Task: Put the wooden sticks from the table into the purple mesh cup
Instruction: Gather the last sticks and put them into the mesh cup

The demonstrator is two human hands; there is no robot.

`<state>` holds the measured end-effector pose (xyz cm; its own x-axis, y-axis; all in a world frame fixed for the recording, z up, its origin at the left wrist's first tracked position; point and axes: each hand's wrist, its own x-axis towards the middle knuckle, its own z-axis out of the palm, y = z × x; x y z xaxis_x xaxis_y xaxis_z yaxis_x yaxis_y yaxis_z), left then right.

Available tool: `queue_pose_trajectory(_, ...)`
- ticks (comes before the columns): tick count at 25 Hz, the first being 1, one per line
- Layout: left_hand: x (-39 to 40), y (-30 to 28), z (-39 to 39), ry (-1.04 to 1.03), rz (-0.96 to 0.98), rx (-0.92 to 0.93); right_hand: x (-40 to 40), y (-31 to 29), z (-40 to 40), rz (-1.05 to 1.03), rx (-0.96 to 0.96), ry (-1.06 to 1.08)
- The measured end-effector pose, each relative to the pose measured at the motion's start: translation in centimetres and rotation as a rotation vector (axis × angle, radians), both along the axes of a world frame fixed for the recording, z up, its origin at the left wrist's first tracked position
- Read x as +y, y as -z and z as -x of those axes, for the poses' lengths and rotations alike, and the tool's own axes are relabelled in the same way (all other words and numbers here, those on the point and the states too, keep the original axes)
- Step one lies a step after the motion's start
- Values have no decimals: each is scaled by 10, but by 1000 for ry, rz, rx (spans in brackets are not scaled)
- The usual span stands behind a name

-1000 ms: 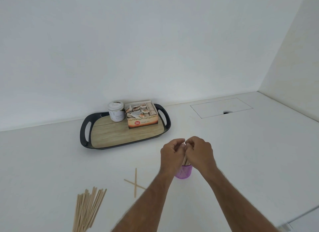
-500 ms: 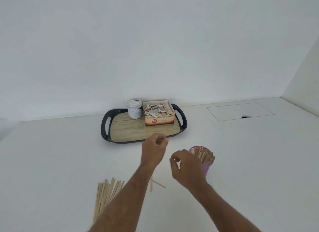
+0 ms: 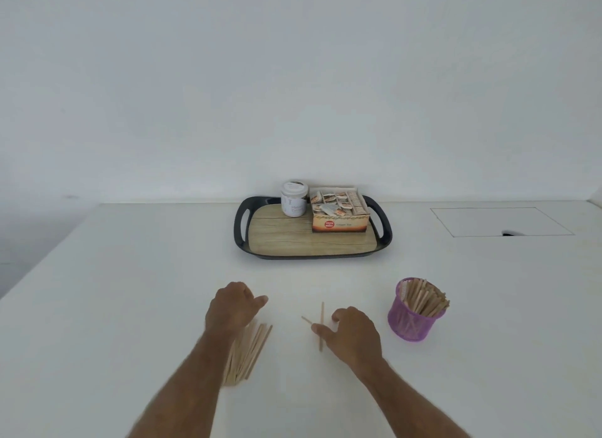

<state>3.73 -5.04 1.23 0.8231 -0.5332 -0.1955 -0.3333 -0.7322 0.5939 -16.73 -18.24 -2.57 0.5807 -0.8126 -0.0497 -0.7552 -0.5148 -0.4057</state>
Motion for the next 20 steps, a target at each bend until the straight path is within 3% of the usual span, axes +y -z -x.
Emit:
queue_pose_trajectory(5,34,6,-14,-55,-114,2,19,-9,-17,-16,16,-46)
queue_pose_trajectory(14,60,9,-24,-114,-55,-2,65,-9,-50,-90,2,-132)
queue_pose_trajectory(20,71,1,-17,-40,-205,152,86,-9,-69,-125,7,-91)
